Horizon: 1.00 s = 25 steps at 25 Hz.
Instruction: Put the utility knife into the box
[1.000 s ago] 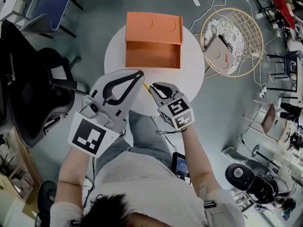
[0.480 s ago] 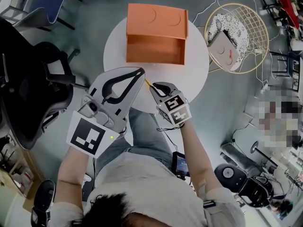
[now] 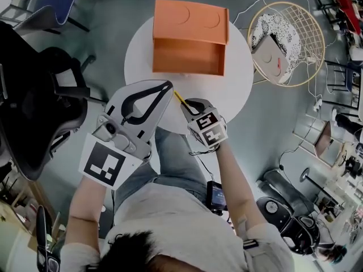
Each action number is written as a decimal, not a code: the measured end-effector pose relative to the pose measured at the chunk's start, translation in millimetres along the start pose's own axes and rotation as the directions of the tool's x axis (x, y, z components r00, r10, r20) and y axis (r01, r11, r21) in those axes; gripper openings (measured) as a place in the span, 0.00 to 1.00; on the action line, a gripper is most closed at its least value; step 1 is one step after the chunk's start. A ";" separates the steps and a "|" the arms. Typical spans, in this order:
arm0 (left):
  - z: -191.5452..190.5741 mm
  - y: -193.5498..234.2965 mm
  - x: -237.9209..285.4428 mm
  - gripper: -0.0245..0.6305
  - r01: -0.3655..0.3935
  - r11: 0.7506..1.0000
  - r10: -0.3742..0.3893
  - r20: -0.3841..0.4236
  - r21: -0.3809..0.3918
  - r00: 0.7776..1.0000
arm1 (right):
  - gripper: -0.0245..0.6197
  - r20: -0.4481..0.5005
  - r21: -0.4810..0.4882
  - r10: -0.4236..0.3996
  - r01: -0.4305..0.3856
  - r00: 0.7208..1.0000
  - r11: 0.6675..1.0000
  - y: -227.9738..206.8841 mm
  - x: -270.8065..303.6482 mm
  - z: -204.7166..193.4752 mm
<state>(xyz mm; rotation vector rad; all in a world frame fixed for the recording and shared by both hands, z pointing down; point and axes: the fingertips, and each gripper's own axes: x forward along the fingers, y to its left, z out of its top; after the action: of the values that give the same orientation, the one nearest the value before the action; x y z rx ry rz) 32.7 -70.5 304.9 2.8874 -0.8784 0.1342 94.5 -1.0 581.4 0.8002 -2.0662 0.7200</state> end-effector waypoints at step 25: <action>8.2 20.2 9.9 0.05 -0.001 1.000 0.001 0.021 0.002 1.000 | 0.12 0.096 -0.087 -0.035 0.044 0.995 0.995 -6.6 -21.6 61.3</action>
<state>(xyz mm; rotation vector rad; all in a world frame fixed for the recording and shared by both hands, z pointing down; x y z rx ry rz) 30.1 -93.7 299.8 2.8953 -0.8841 0.1050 81.5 -42.6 532.8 0.8361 -2.1443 0.5742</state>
